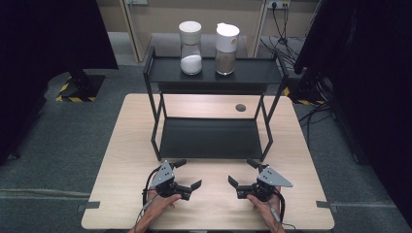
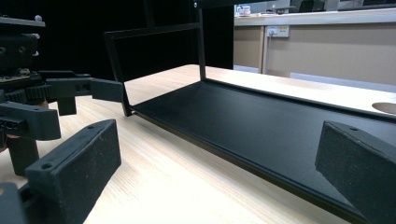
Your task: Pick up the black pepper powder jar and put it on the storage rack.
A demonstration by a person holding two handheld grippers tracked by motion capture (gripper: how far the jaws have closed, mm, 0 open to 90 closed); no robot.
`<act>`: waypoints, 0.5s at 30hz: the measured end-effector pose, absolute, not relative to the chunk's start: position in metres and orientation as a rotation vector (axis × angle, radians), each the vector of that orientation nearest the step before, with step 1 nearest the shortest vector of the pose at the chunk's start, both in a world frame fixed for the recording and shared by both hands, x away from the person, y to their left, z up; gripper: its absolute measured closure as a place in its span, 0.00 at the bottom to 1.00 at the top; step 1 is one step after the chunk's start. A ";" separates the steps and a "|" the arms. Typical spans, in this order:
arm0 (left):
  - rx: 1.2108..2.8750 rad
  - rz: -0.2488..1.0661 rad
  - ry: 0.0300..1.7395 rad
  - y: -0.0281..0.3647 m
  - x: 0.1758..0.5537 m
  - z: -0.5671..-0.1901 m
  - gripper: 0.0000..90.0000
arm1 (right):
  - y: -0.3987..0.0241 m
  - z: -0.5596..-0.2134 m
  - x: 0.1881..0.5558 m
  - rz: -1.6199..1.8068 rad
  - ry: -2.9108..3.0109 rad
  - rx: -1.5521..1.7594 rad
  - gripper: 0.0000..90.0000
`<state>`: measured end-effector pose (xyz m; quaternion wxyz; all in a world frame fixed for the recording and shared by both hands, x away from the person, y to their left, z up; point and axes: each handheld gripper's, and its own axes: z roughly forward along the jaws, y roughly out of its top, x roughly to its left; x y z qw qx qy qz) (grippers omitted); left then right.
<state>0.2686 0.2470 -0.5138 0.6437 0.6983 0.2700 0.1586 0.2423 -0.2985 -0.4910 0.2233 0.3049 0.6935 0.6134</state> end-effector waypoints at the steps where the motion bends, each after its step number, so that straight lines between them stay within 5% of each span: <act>1: 1.591 0.360 0.616 0.247 0.269 -0.514 0.00 | -0.298 -0.491 0.242 1.693 1.915 0.841 0.00; 15: 1.591 0.364 0.614 0.247 0.268 -0.514 0.00 | -0.298 -0.492 0.243 1.692 1.913 0.841 0.00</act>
